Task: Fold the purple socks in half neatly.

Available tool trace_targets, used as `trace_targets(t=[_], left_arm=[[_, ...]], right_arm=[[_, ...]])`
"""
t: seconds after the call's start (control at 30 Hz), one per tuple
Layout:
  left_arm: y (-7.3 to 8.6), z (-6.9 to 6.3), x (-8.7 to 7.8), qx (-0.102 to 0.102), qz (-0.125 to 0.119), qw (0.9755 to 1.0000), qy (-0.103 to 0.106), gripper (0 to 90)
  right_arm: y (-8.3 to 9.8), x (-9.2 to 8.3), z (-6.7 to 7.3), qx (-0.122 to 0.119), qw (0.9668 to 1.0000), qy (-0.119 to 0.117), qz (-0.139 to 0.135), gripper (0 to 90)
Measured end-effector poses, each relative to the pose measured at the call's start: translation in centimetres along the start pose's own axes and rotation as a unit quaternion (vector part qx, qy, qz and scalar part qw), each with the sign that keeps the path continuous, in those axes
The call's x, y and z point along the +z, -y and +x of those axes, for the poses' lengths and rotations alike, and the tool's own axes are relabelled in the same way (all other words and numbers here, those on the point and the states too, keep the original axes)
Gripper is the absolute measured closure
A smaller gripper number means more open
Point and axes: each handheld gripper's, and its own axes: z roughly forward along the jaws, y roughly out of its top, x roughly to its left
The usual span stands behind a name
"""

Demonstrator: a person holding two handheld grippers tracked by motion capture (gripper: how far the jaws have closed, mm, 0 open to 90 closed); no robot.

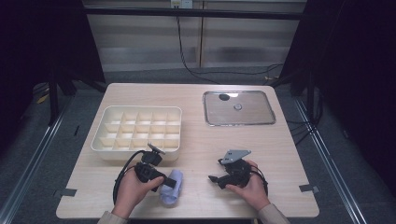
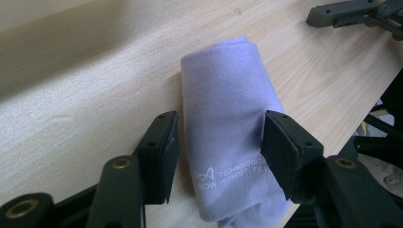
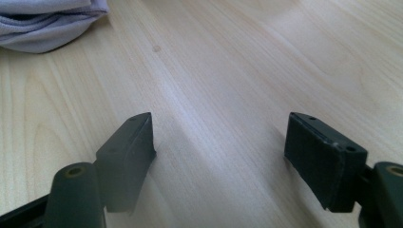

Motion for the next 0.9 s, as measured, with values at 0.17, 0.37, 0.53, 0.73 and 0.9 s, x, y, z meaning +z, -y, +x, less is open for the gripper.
trace_targets(t=[0.17, 0.37, 0.53, 0.73, 0.9], left_arm=[[0.0, 0.0, 0.0, 0.0, 0.004, 1.0, 0.0, 47.0], [0.0, 0.0, 0.2, -0.003, 0.004, 1.0, 0.002, 47.0], [0.1, -0.1, 0.6, -0.002, 0.007, 1.0, 0.002, 47.0], [0.2, -0.4, 1.1, 0.0, 0.013, 0.9999, -0.005, 48.0], [0.1, -0.6, 1.4, 0.002, 0.013, 0.9999, -0.001, 53.7]], right_arm=[[0.1, 0.1, -0.1, -0.002, 1.0, 0.0, -0.009, 24.1], [0.3, 0.1, -0.1, -0.001, 0.9999, 0.001, -0.015, 23.9], [0.3, 0.1, -0.1, 0.0, 0.9999, 0.002, -0.015, 24.0], [0.3, 0.1, -0.1, 0.001, 0.9999, 0.002, -0.015, 24.0], [0.3, 0.1, -0.1, 0.001, 0.9999, 0.004, -0.016, 24.0]])
